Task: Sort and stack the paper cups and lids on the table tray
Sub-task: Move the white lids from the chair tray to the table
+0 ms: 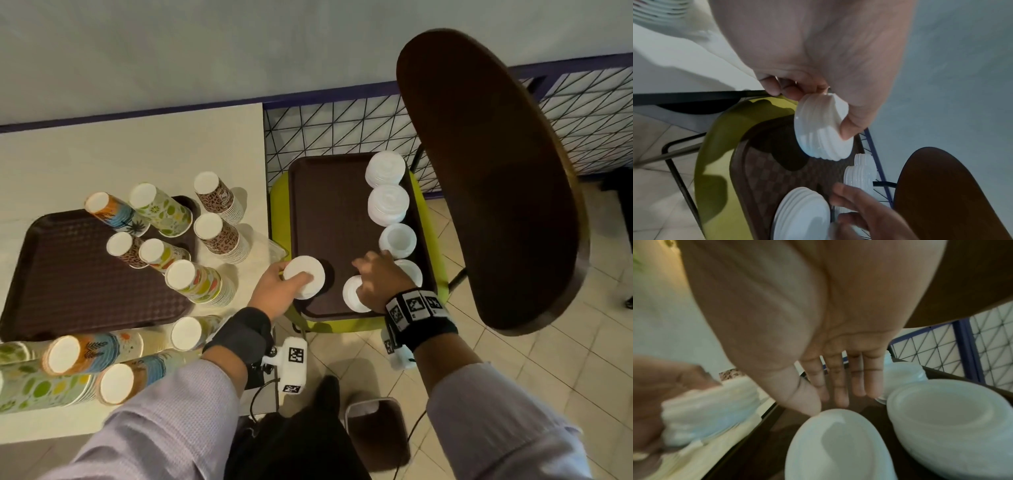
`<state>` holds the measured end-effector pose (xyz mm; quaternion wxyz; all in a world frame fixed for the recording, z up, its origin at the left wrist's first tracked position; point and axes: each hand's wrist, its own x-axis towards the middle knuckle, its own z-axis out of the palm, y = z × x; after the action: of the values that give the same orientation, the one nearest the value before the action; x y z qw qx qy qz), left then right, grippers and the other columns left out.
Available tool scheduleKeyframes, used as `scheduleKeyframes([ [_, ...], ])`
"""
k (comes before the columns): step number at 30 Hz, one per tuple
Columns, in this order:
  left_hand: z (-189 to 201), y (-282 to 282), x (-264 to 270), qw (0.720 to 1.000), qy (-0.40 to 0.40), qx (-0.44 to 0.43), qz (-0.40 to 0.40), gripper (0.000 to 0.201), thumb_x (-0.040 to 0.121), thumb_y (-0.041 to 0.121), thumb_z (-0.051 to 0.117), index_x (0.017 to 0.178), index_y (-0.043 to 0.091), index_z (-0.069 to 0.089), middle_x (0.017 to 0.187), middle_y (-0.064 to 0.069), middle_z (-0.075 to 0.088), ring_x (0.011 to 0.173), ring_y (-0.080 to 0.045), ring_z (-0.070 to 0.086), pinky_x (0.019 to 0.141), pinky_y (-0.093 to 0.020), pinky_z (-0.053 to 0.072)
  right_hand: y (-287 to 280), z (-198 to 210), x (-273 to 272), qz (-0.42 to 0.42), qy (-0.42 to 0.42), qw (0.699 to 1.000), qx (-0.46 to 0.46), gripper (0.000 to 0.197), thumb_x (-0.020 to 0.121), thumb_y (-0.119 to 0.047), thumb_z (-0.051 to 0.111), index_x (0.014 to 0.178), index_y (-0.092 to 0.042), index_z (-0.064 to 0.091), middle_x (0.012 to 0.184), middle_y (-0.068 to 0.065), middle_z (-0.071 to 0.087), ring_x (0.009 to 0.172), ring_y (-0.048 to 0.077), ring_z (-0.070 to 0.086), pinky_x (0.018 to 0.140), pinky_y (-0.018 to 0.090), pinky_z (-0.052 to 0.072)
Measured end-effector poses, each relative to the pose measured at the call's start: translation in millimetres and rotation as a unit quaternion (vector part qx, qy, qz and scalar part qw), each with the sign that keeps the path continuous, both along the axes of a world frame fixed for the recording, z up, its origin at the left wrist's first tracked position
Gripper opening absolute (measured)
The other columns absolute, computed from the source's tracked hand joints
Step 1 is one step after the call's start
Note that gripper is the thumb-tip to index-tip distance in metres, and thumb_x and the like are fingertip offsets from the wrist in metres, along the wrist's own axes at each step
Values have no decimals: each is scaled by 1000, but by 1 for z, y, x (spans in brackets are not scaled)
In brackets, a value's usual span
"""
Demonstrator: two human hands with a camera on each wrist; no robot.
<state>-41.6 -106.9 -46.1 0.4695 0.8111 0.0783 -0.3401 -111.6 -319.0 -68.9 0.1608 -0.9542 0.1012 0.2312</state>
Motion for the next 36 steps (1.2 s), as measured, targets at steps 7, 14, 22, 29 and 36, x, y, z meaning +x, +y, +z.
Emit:
scheduleKeyframes([
  [7, 13, -5, -6, 998, 21, -50, 27, 70, 70, 48, 69, 133, 18, 61, 126, -4, 69, 114, -23, 64, 106, -41, 50, 17, -10, 1, 52, 75, 994, -53, 39, 93, -19, 62, 130, -14, 49, 136, 11, 43, 125, 36, 40, 102, 46, 47],
  [14, 15, -4, -8, 997, 30, -68, 27, 60, 70, 46, 69, 125, 25, 61, 123, -3, 70, 114, -23, 64, 109, -45, 49, 22, -7, 7, 29, 105, 993, -46, 36, 98, -28, 60, 129, -13, 49, 141, 11, 28, 119, 38, 46, 98, 46, 49],
  [22, 18, -7, -14, 983, 61, -133, 112, 34, 97, 18, 62, 130, 20, 54, 125, -10, 61, 107, -27, 63, 86, -41, 61, 29, -4, 2, 16, 93, 995, -14, 43, 100, -30, 58, 135, -9, 44, 139, 15, 28, 118, 37, 51, 101, 44, 48],
  [29, 53, -3, -17, 972, 30, -199, 125, 36, 94, 13, 51, 120, 33, 64, 124, -11, 58, 104, -37, 66, 63, -33, 58, 21, 7, -14, -113, -10, 976, 187, 49, 101, -32, 57, 143, -18, 38, 132, 13, 46, 115, 34, 56, 94, 42, 48],
  [36, 123, 23, -32, 948, 0, -280, 150, 37, 73, 24, 53, 107, 27, 69, 109, -11, 59, 79, -27, 60, 46, -26, 45, 48, 90, -32, -284, -226, 823, 437, 25, 101, -25, 61, 126, -23, 57, 110, 5, 61, 72, 30, 67, 52, 48, 60],
])
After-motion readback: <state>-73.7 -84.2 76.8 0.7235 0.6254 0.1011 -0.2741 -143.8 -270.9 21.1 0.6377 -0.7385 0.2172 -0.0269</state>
